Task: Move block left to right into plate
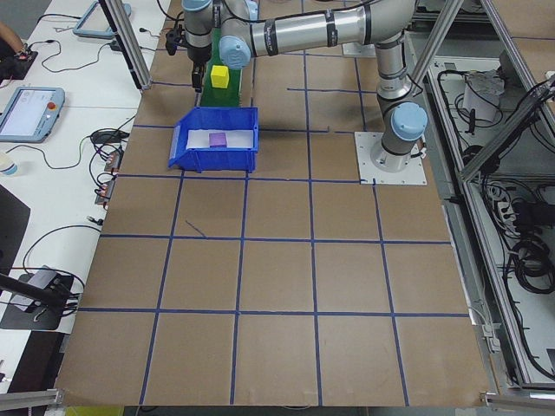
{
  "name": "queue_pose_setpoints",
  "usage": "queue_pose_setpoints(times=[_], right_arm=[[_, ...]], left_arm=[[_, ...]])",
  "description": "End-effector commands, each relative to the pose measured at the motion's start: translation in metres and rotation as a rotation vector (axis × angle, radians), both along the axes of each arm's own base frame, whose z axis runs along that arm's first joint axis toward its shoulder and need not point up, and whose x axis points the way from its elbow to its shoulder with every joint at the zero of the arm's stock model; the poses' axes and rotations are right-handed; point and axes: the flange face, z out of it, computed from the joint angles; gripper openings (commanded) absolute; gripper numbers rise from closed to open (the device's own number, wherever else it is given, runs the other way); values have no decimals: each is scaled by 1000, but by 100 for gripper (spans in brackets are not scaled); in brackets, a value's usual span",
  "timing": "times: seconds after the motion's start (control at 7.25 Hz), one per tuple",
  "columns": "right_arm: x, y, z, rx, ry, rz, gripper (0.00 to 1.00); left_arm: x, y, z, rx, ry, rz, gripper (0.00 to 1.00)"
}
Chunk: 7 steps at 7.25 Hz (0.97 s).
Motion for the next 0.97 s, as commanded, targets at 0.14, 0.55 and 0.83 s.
queue_pose_setpoints(times=[0.14, 0.55, 0.83], right_arm=[[-88, -47, -62, -35, -13, 31, 100], [-87, -70, -97, -59, -117, -10, 100], [-85, -72, -106, -61, -151, -49, 100]], left_arm=[[68, 7, -77, 18, -49, -39, 100], [78, 2, -133, 120, -102, 1, 100], [77, 5, -146, 150, -97, 1, 98]])
